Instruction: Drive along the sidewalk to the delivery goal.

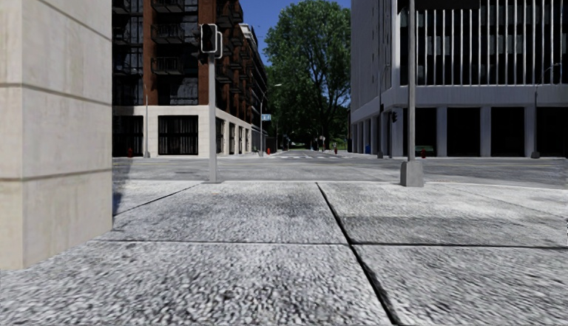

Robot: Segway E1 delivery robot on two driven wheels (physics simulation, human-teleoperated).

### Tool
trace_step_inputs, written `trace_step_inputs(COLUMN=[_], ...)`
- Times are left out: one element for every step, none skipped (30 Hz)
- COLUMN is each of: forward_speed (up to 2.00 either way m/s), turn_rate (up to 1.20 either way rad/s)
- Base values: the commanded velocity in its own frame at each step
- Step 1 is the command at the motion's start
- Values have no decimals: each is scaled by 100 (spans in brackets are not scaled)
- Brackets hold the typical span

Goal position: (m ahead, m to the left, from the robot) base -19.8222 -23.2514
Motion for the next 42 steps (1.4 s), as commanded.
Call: trace_step_inputs(forward_speed=[156,156,157,157,157,157,157,157,157,157,157,157,157,157,157,158,158,159,160,160,162,162,162,162,163,164,165,166,167,168,168,168,169,169,169,169,169,169,169,169,169,169], turn_rate=[-42,-42,-42,-42,-45,-45,-49,-51,-51,-52,-52,-52,-52,-52,-52,-52,-54,-56,-57,-58,-58,-58,-58,-58,-58,-58,-58,-58,-58,-58,-58,-58,-61,-62,-62,-63,-63,-63,-63,-63,-63,-63])
